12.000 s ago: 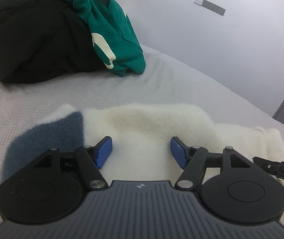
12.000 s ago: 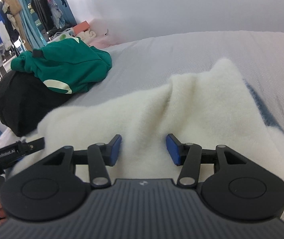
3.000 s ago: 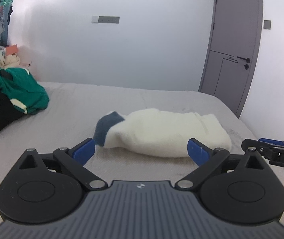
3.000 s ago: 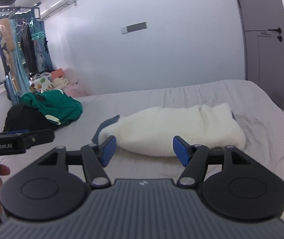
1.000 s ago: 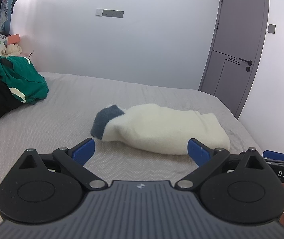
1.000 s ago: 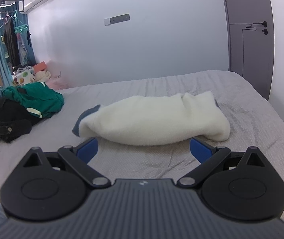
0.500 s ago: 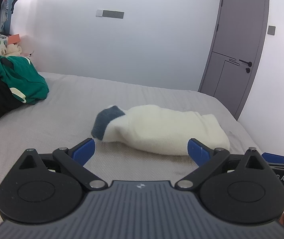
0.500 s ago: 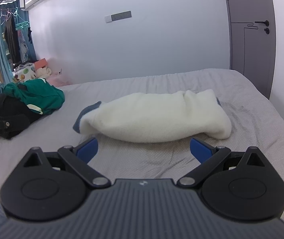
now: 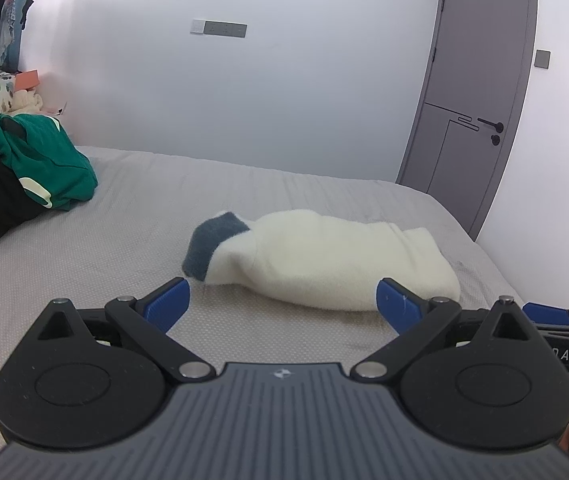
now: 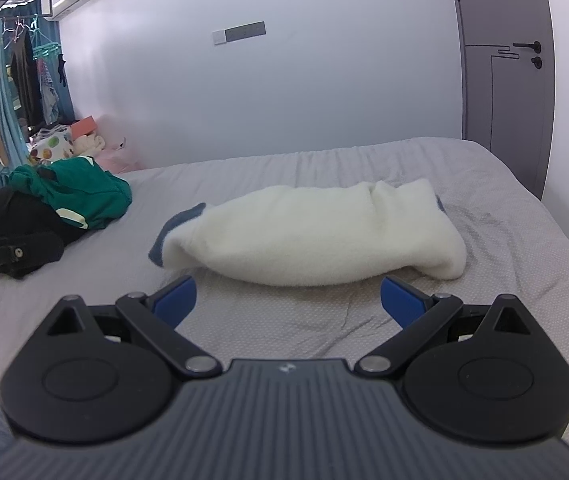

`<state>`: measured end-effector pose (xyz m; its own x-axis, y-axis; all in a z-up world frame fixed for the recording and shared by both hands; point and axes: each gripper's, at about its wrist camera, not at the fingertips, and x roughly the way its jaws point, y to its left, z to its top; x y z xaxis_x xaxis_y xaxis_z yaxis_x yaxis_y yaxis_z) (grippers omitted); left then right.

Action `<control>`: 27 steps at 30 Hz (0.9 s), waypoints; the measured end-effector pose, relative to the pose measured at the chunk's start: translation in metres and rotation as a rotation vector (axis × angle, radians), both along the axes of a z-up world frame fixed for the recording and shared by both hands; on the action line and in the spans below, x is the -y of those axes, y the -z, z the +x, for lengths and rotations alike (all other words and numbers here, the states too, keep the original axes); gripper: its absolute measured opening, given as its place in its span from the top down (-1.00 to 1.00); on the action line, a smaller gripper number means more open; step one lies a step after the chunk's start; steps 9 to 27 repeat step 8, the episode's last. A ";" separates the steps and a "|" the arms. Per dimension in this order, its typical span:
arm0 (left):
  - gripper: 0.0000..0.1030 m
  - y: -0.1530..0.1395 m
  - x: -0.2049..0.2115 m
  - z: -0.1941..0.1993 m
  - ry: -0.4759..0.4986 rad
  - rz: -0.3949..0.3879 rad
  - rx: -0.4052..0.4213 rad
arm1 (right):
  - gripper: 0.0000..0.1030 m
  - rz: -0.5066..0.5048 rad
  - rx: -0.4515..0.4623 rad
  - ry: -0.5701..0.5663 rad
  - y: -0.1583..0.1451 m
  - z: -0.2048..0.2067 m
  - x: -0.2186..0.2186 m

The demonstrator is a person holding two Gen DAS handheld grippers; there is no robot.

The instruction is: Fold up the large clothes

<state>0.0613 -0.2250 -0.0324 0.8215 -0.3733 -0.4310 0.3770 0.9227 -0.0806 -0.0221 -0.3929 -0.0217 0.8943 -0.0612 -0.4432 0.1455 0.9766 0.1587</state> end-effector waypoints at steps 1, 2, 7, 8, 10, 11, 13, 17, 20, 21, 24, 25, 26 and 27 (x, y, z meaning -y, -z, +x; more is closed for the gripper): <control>-0.97 0.000 0.000 0.000 0.002 0.001 0.000 | -0.95 -0.001 0.001 0.000 0.000 0.000 0.000; -0.97 0.000 0.000 0.000 0.003 0.002 0.000 | -0.95 -0.001 0.001 0.000 0.000 0.000 0.000; -0.98 0.001 -0.001 0.000 0.008 0.003 0.003 | -0.95 0.005 -0.002 -0.002 0.001 0.001 0.001; -0.98 0.001 -0.001 0.000 0.007 0.003 0.002 | -0.95 0.007 -0.005 -0.003 0.002 0.001 0.001; -0.98 0.001 -0.001 0.000 0.007 0.003 0.002 | -0.95 0.007 -0.005 -0.003 0.002 0.001 0.001; -0.98 0.001 -0.001 0.000 0.007 0.003 0.002 | -0.95 0.007 -0.005 -0.003 0.002 0.001 0.001; -0.98 0.001 -0.001 0.000 0.007 0.003 0.002 | -0.95 0.007 -0.005 -0.003 0.002 0.001 0.001; -0.98 0.001 -0.001 0.000 0.007 0.003 0.002 | -0.95 0.007 -0.005 -0.003 0.002 0.001 0.001; -0.98 0.001 -0.001 0.000 0.007 0.003 0.002 | -0.95 0.007 -0.005 -0.003 0.002 0.001 0.001; -0.98 0.001 -0.001 0.000 0.007 0.003 0.002 | -0.95 0.007 -0.005 -0.003 0.002 0.001 0.001; -0.98 0.001 -0.001 0.000 0.007 0.003 0.002 | -0.95 0.007 -0.005 -0.003 0.002 0.001 0.001; -0.98 0.001 -0.001 0.000 0.007 0.003 0.002 | -0.95 0.007 -0.005 -0.003 0.002 0.001 0.001; -0.98 0.001 -0.001 0.000 0.007 0.003 0.002 | -0.95 0.007 -0.005 -0.003 0.002 0.001 0.001; -0.98 0.001 -0.001 0.000 0.007 0.003 0.002 | -0.95 0.007 -0.005 -0.003 0.002 0.001 0.001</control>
